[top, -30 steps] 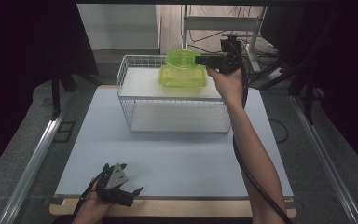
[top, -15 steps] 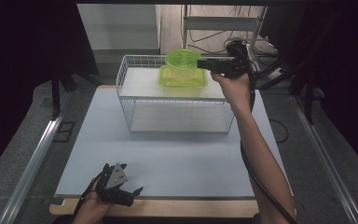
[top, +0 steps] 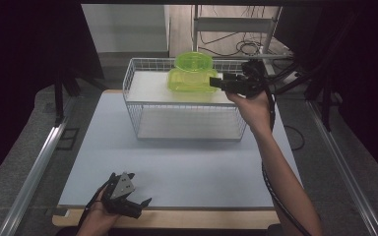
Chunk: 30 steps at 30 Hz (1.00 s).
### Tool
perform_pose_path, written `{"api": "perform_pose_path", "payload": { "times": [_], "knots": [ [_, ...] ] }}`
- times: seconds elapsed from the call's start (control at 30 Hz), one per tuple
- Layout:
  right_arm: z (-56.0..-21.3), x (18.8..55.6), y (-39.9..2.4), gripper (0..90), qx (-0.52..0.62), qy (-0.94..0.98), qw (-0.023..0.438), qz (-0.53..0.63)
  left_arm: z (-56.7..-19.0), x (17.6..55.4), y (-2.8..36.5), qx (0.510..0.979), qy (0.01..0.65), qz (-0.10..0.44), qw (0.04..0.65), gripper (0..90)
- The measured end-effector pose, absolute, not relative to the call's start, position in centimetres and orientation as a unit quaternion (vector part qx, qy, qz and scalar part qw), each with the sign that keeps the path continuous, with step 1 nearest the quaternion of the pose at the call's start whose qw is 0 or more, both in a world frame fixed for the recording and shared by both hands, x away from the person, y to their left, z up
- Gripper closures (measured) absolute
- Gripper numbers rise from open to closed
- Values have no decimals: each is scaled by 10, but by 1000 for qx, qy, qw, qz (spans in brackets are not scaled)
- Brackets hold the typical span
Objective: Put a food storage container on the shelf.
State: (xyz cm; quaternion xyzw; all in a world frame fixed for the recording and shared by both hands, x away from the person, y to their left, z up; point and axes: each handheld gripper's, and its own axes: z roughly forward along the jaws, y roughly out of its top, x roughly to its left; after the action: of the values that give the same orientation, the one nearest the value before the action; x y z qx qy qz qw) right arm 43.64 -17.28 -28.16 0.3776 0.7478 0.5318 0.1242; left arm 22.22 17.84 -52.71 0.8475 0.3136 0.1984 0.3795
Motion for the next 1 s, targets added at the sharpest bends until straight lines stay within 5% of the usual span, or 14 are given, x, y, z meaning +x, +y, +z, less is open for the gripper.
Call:
{"api": "perform_pose_path", "payload": {
  "times": [1.0],
  "knots": [
    [-397,350,-198,85,340,783,148,500,-528,223,178,848,308,196,384,26]
  ]
}}
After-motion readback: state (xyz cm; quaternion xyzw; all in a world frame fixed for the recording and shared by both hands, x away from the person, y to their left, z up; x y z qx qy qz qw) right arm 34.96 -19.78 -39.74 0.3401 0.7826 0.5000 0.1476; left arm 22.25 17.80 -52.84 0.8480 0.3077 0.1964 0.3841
